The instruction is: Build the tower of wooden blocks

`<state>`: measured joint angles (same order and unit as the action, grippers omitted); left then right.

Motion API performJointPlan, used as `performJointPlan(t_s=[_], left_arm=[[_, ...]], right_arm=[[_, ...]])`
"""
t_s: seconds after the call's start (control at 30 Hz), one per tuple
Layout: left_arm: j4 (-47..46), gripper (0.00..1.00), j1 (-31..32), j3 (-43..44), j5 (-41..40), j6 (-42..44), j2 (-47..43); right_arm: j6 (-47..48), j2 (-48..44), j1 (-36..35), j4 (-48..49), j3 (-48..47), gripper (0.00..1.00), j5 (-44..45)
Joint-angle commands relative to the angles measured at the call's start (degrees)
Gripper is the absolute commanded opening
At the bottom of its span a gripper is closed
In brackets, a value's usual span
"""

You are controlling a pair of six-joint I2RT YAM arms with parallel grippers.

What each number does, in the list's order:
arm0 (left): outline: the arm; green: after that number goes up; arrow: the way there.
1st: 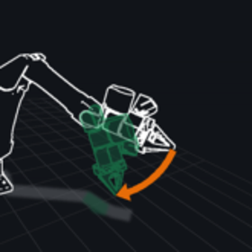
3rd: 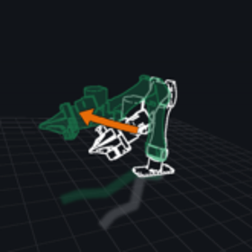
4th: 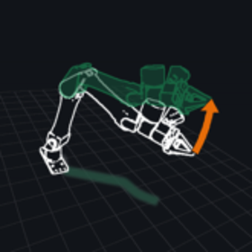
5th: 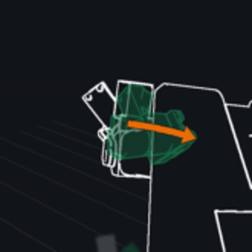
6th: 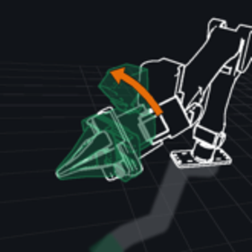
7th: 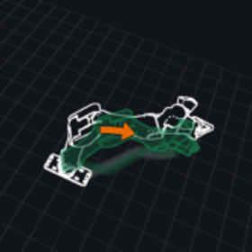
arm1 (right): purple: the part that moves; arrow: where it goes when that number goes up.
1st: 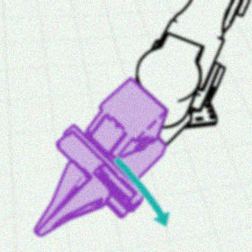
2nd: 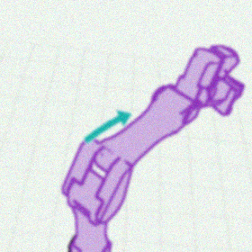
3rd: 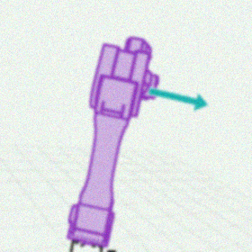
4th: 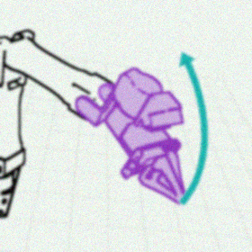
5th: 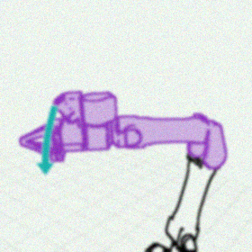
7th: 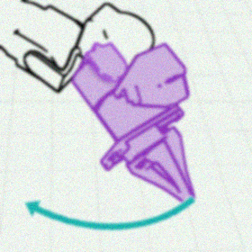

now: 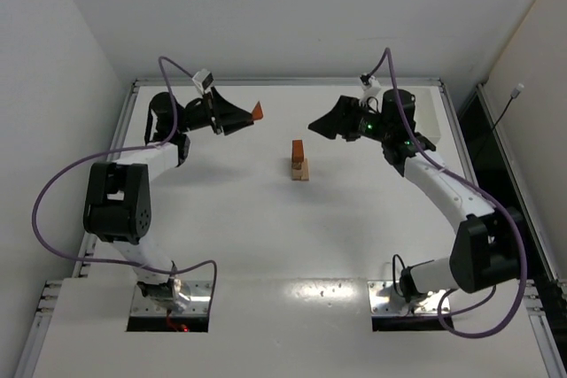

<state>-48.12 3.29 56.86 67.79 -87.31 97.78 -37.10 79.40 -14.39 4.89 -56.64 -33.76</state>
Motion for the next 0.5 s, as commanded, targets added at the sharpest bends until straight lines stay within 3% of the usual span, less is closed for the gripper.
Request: performJointPlan(t_s=[0.0, 0.47], left_arm=[[-22.1, 0.00, -0.6, 3.2, 1.7, -16.3, -3.6], [-24.4, 0.00, 0.0, 2.6, 0.5, -18.6, -4.2]], right_arm=[[-8.9, 1.8, -0.9, 14.4, -4.7, 0.81, -4.0], [-14.7, 11.3, -8.4, 25.4, -15.8, 0.73, -5.2]])
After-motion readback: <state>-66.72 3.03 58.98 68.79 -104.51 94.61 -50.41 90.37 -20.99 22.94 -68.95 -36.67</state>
